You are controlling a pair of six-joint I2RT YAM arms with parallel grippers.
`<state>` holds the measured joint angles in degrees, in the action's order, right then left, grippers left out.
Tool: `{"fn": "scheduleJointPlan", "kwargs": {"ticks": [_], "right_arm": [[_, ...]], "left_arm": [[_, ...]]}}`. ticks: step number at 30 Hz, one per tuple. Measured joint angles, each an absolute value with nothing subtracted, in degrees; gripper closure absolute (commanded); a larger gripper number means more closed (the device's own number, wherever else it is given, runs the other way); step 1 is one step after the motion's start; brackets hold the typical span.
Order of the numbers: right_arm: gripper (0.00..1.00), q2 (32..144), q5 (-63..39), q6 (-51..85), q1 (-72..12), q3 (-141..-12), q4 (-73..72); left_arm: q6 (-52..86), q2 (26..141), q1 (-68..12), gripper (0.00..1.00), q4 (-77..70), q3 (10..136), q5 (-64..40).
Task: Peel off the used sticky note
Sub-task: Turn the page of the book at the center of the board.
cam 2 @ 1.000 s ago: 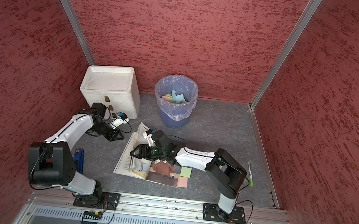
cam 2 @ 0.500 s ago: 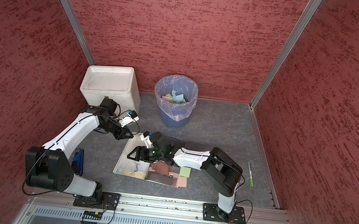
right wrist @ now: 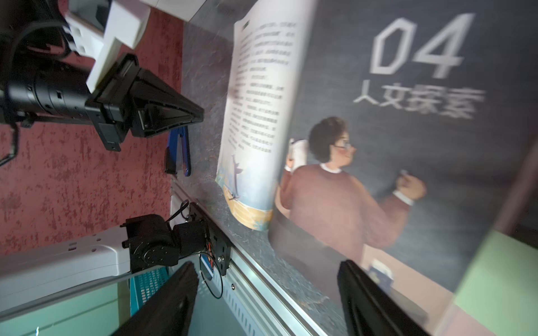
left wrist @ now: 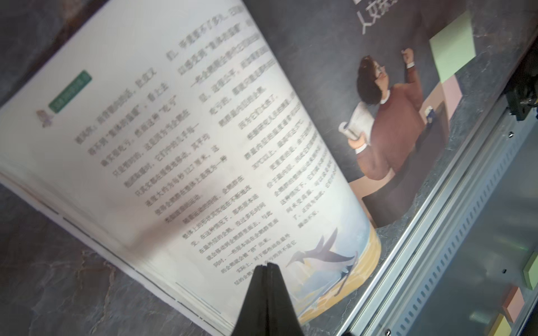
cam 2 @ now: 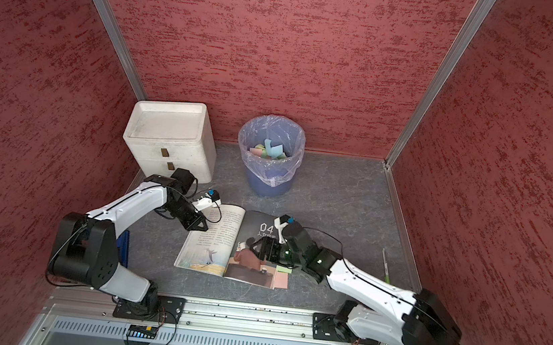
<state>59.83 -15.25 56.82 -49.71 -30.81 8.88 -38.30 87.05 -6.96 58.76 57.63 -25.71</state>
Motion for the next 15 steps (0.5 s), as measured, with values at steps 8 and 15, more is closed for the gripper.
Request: {"fn": "scheduleJointPlan", "kwargs": {"ticks": [8,15], "right_arm": [[0.20,51.3,-11.2,59.8,-47.6,-24.0,17.5],[0.20,59.3,-11.9,59.5,-47.5,-24.5,15.5]], "left_arm": [[-39.9,89.8,-5.2,1.00,54.1,50.7,-20.3],[-39.7,92.6,-6.8,1.00,50.8,50.3,-18.9]]}}
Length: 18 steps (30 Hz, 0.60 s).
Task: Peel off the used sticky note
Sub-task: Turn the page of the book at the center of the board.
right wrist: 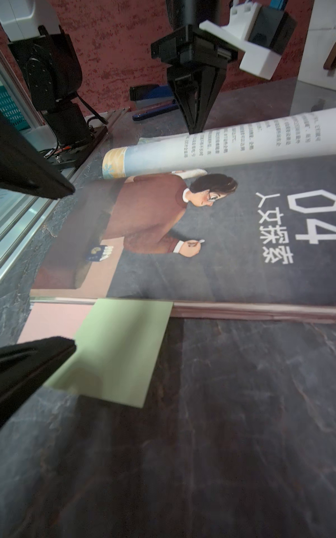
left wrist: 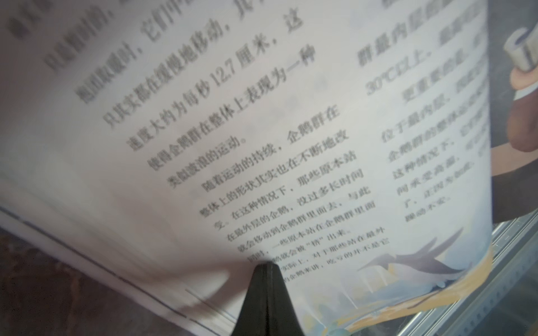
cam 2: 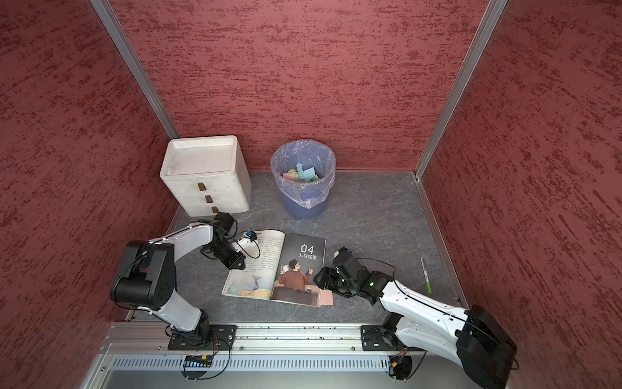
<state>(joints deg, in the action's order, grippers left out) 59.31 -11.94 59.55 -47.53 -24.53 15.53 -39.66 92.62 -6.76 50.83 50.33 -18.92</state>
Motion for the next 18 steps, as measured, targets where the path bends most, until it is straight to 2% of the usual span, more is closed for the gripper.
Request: {"fn": "scheduleJointPlan", "kwargs": {"ticks": [12,18], "right_arm": [[0.21,73.0,-15.2,59.5,-47.5,-27.0,4.6],[0.22,75.0,-16.6,59.6,-47.5,-27.6,0.9]], "left_arm": [[-39.6,92.6,-6.9,1.00,49.7,49.7,-18.9],[-39.7,92.6,-6.9,1.00,49.7,49.7,-18.9]]}}
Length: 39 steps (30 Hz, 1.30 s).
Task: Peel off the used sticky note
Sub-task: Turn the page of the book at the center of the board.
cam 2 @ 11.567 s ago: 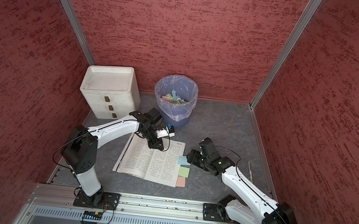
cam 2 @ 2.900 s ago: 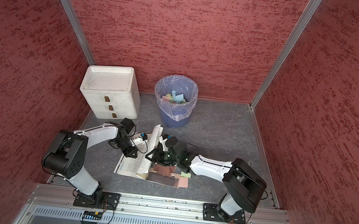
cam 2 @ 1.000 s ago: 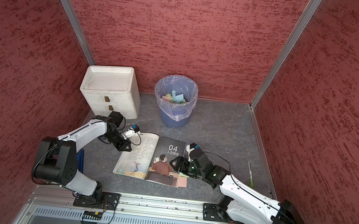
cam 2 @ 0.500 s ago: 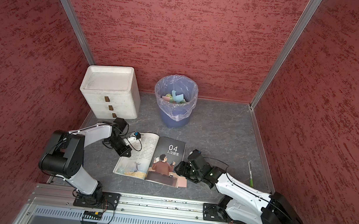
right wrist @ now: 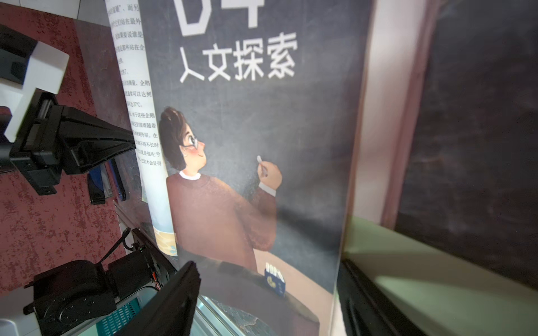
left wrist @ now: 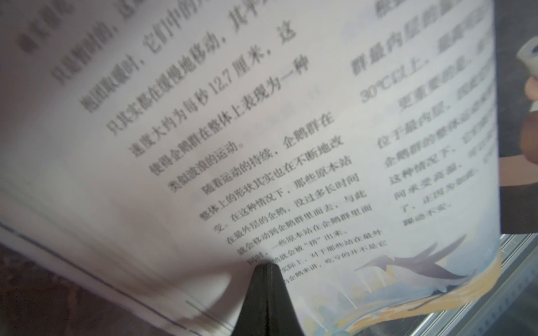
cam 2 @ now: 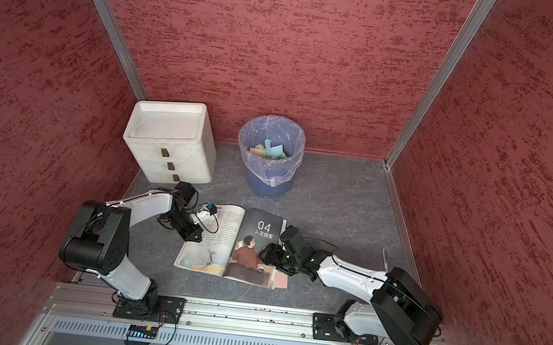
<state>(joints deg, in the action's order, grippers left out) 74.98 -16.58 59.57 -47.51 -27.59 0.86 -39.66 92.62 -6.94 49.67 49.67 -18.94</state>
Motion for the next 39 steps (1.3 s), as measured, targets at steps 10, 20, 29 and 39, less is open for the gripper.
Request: {"fn": "scheduleJointPlan", "kwargs": {"ticks": [10,20,29,39], "right_arm": [[0.22,75.7,-19.2,59.6,-47.5,-27.7,-3.5],[0.24,83.5,-22.3,58.3,-50.3,-39.1,-4.9],[0.23,91.6,-24.3,53.7,-55.5,-57.9,-3.7],[0.22,105.3,-26.6,50.8,-58.1,-68.8,0.7]], "left_arm": [[-39.6,92.7,-6.9,1.00,49.5,49.6,-19.0],[-39.5,92.7,-5.9,1.00,49.7,49.6,-20.1],[-39.7,93.4,2.0,1.00,53.5,54.3,-25.5],[-43.4,91.2,14.2,1.00,60.4,62.3,-29.6]]}}
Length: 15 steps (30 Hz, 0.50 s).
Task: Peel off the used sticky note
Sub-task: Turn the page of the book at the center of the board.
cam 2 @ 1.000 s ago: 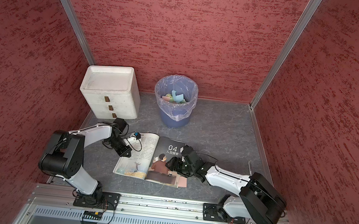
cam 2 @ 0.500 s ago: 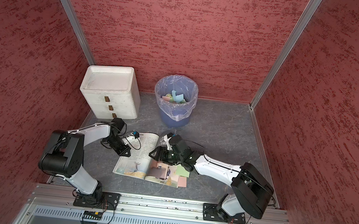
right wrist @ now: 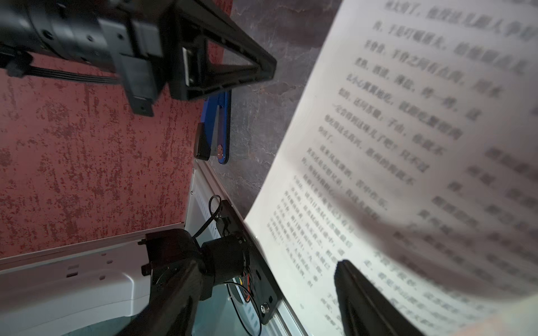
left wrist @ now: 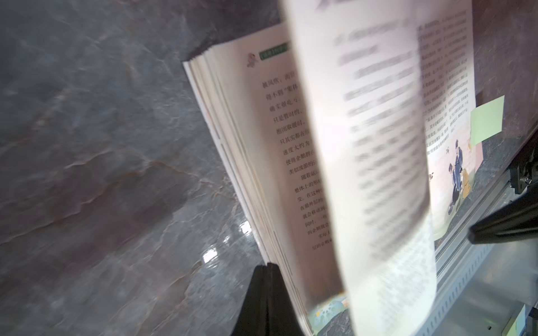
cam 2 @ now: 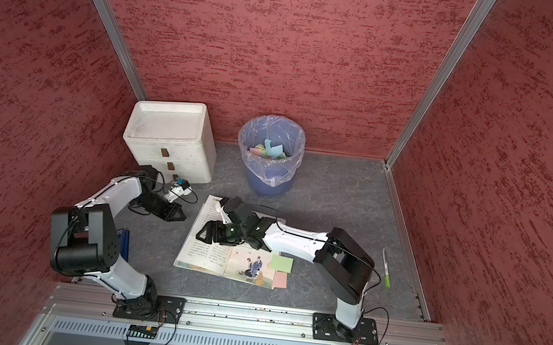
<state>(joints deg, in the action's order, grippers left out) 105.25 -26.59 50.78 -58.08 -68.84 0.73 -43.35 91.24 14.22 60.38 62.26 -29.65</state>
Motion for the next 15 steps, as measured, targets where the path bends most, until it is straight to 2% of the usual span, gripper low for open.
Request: {"fn": "scheduleJointPlan", "kwargs": {"ticks": [4,7,15], "right_arm": [[0.20,104.4,-26.3,49.3,-58.1,-68.8,3.4],[0.19,100.0,-24.6,48.2,-57.6,-66.2,5.1],[0.11,74.0,-12.6,46.8,-51.9,-49.4,18.0]], "left_arm": [[-44.1,89.8,15.0,1.00,62.4,65.3,-29.8],[-44.0,87.2,11.8,1.00,63.8,66.3,-30.0],[-39.6,83.5,-9.7,1.00,64.6,66.5,-31.6]]}}
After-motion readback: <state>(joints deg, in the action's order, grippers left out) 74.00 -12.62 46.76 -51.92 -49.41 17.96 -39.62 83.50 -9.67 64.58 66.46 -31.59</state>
